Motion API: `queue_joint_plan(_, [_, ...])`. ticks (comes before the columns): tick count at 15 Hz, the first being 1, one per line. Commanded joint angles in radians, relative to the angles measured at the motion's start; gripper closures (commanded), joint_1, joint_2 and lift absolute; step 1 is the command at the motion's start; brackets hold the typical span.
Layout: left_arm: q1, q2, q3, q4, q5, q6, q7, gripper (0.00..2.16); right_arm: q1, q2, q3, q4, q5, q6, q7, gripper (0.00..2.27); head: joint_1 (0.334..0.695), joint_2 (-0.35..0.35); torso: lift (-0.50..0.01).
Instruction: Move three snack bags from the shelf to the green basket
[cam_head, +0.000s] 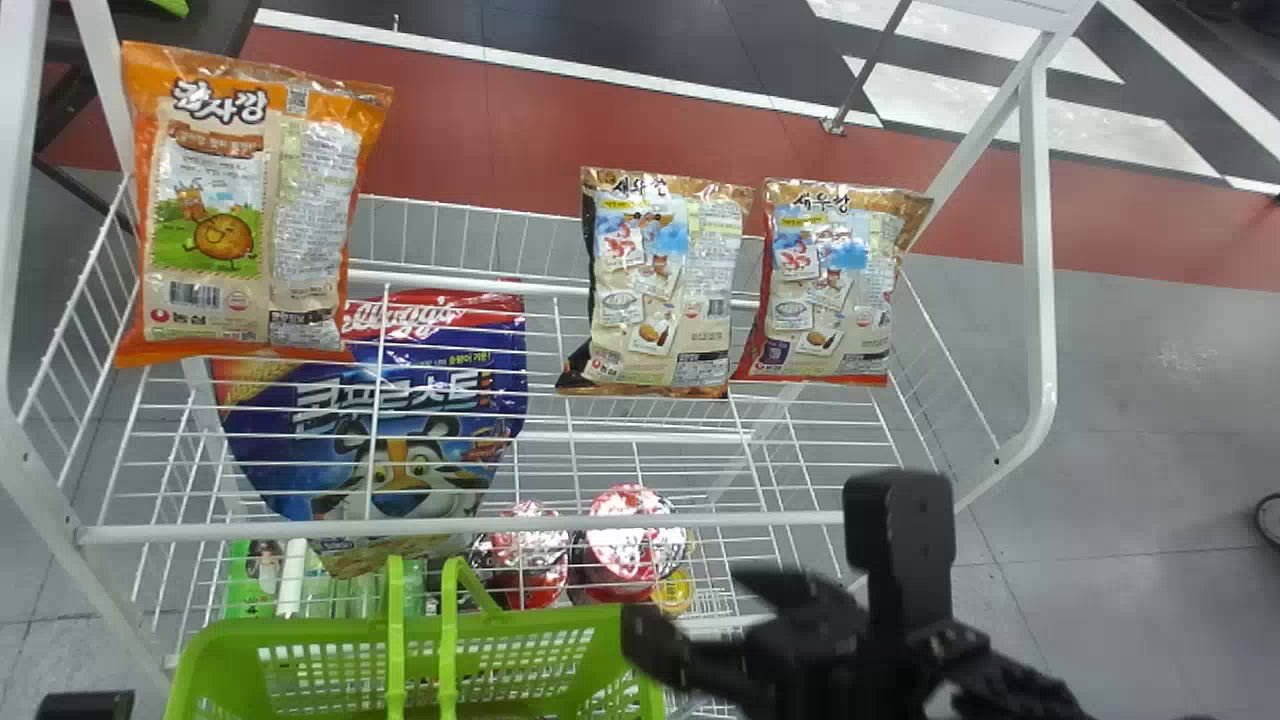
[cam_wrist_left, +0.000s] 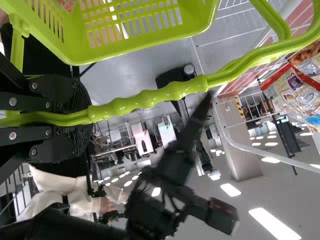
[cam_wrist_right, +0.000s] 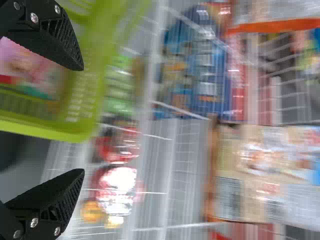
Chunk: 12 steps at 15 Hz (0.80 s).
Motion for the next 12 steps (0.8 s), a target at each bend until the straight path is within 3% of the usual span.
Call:
queue_joint_plan(1, [0.001,0.000,-0.004,0.001,-0.006,0.000,0.004,1.95,-0.034,0.001,-0.004,0.125,-0.014,-0.401,0.007,0.09,0.695,-0.350,-0.048])
queue_joint_plan(3, [-0.007,0.000,-0.014,0.003,-0.015,0.000,0.012,1.95,-0.109,0.001,-0.003,0.227,-0.014,-0.582,0.003,0.09,0.695,-0.350,-0.048])
queue_joint_plan(12, [-0.012,0.001,-0.013,0.010,-0.018,0.003,0.015,1.95,-0.493,0.003,0.005,0.580,0.026,-0.493,0.003,0.09,0.695,-0.350,-0.048])
